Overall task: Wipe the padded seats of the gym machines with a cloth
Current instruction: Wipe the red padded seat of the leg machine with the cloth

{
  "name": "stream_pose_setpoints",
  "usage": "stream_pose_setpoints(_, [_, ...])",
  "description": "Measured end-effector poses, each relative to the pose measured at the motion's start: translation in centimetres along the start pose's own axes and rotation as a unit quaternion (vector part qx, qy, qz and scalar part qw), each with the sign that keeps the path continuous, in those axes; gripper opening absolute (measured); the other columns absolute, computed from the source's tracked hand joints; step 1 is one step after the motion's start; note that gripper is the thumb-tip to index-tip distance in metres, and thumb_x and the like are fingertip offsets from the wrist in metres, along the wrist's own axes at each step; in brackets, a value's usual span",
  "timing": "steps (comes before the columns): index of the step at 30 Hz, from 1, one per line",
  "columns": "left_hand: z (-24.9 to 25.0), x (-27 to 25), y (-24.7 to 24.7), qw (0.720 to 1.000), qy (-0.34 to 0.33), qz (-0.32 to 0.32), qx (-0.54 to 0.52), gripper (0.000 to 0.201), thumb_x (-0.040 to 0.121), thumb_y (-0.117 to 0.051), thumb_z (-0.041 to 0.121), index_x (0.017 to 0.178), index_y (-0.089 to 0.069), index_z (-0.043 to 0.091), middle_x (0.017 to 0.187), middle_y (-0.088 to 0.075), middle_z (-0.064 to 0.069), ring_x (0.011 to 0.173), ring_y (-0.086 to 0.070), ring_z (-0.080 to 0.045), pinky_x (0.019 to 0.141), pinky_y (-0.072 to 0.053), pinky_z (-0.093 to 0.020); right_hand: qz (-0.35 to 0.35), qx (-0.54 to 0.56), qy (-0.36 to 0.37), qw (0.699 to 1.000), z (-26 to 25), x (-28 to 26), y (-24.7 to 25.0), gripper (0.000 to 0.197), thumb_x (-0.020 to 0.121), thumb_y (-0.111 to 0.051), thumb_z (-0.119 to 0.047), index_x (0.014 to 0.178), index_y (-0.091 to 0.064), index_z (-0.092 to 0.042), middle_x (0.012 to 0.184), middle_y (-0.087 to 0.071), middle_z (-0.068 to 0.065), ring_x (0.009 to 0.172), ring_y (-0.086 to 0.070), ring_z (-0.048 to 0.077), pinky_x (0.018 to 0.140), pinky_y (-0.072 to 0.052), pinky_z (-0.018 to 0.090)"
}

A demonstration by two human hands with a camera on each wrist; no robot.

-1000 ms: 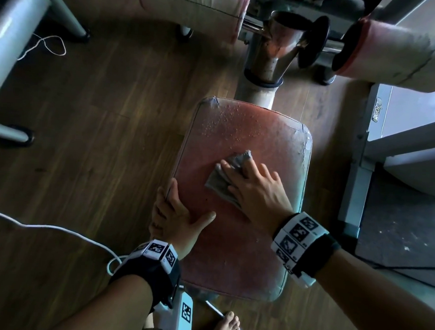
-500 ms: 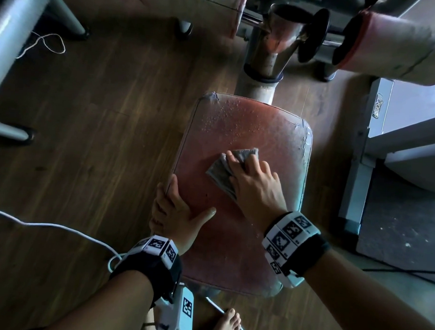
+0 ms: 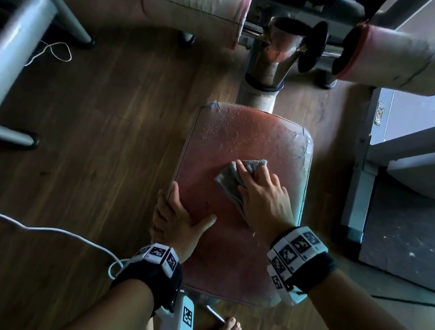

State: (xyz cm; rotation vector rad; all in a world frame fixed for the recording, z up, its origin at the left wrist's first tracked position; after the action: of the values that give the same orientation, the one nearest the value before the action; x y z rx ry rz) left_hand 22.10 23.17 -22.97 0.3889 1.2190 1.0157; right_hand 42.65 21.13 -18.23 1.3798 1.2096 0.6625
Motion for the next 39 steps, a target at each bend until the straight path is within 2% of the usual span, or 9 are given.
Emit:
stream_pose_setpoints(6, [0.0, -0.1, 0.0, 1.0, 0.003, -0.011, -0.02, 0.123, 0.061, -0.067, 0.075, 0.146, 0.016, 0.043, 0.16, 0.009, -0.002, 0.146, -0.008, -0.029, 0.115, -0.012, -0.053, 0.009, 0.002, -0.009, 1.0, 0.1, 1.9, 0.5, 0.052, 0.098, -0.04, -0.042, 0.148, -0.027, -0.041, 0.128, -0.041, 0.0, 0.103, -0.05, 0.025, 0.074, -0.048, 0.04])
stream_pose_setpoints(12, [0.3, -0.2, 0.4, 1.0, -0.022, 0.004, -0.009, 0.123, 0.064, -0.066, 0.074, 0.149, 0.014, 0.036, 0.161, 0.003, -0.008, 0.146, -0.011, -0.028, 0.116, -0.017, -0.049, 0.019, -0.005, -0.03, 0.999, 3.2, -3.1, 0.0, 0.052, 0.097, -0.038, -0.037, 0.148, -0.03, -0.038, 0.126, -0.043, 0.005, 0.096, -0.047, 0.026, 0.073, -0.05, 0.041])
stream_pose_setpoints(18, [0.6, -0.4, 0.6, 1.0, -0.02, 0.006, 0.009, 0.122, 0.066, -0.064, 0.075, 0.149, 0.015, 0.034, 0.16, 0.002, -0.01, 0.146, -0.013, -0.03, 0.114, -0.02, -0.049, 0.065, 0.024, -0.098, 0.993, 6.2, -2.8, -0.4, 0.055, 0.097, -0.046, -0.034, 0.15, -0.029, -0.033, 0.138, -0.031, 0.014, 0.125, -0.033, 0.037, 0.095, -0.043, 0.056])
stream_pose_setpoints(24, [0.4, -0.2, 0.3, 1.0, -0.01, -0.013, 0.022, 0.121, 0.064, -0.06, 0.08, 0.143, 0.021, 0.038, 0.16, 0.007, -0.008, 0.146, -0.01, -0.031, 0.114, -0.022, -0.052, 0.016, 0.077, -0.158, 0.984, 4.4, 6.7, 0.0, 0.066, 0.096, -0.032, -0.054, 0.152, 0.001, -0.041, 0.16, 0.01, 0.007, 0.146, 0.015, 0.036, 0.117, 0.006, 0.055])
stream_pose_setpoints(26, [0.3, -0.3, 0.1, 1.0, -0.012, -0.006, 0.008, 0.12, 0.062, -0.059, 0.081, 0.145, 0.016, 0.036, 0.16, 0.003, -0.01, 0.145, -0.012, -0.033, 0.113, -0.023, -0.053, 0.005, 0.055, -0.121, 0.991, 1.5, 9.8, 0.3, 0.069, 0.094, -0.034, -0.057, 0.151, 0.0, -0.041, 0.161, 0.013, 0.004, 0.145, 0.018, 0.037, 0.115, 0.01, 0.058])
stream_pose_setpoints(29, [0.3, -0.4, 0.3, 0.999, -0.032, 0.019, -0.011, 0.116, 0.054, -0.043, 0.09, 0.145, 0.006, 0.037, 0.159, -0.008, -0.014, 0.143, -0.02, -0.036, 0.109, -0.024, -0.055, 0.001, -0.019, 0.094, 0.995, -5.9, 10.9, -0.9, 0.065, 0.092, -0.032, -0.059, 0.152, -0.015, -0.038, 0.162, 0.003, 0.006, 0.145, 0.009, 0.043, 0.113, -0.003, 0.067])
stream_pose_setpoints(32, [0.2, -0.3, 0.0, 1.0, -0.02, -0.007, -0.023, 0.119, 0.055, -0.049, 0.086, 0.148, 0.006, 0.036, 0.159, -0.004, -0.012, 0.144, -0.014, -0.033, 0.112, -0.018, -0.052, -0.023, -0.105, 0.262, 0.959, -10.3, 8.9, -3.4, 0.062, 0.091, -0.028, -0.061, 0.149, -0.028, -0.038, 0.161, -0.015, 0.007, 0.147, -0.005, 0.039, 0.114, -0.015, 0.062])
stream_pose_setpoints(36, [0.4, -0.2, 0.1, 1.0, -0.021, -0.023, -0.005, 0.12, 0.065, -0.063, 0.077, 0.151, 0.007, 0.033, 0.16, 0.003, -0.01, 0.145, -0.01, -0.031, 0.114, -0.017, -0.049, -0.011, -0.128, 0.256, 0.958, -7.3, 10.0, -2.0, 0.063, 0.093, -0.029, -0.063, 0.151, -0.018, -0.041, 0.162, -0.007, 0.003, 0.148, -0.002, 0.033, 0.118, -0.009, 0.055])
stream_pose_setpoints(39, [0.4, -0.4, 0.3, 0.999, -0.024, -0.023, 0.014, 0.117, 0.068, -0.061, 0.076, 0.151, 0.009, 0.032, 0.16, 0.004, -0.012, 0.146, -0.011, -0.032, 0.114, -0.02, -0.05, 0.003, -0.074, 0.113, 0.991, -1.8, 11.0, 0.2, 0.064, 0.094, -0.031, -0.064, 0.151, -0.008, -0.045, 0.162, 0.005, 0.0, 0.148, 0.007, 0.031, 0.118, -0.005, 0.056])
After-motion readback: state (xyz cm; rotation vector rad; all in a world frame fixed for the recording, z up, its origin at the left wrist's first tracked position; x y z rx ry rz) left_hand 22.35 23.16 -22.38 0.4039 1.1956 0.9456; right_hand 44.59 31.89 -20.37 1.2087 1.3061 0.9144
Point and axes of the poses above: each hand's wrist, its own x-axis towards the middle knuckle, its own y-axis out of the back of the hand, z = x × y, the point moved 6 cm from there along x, towards the middle knuckle
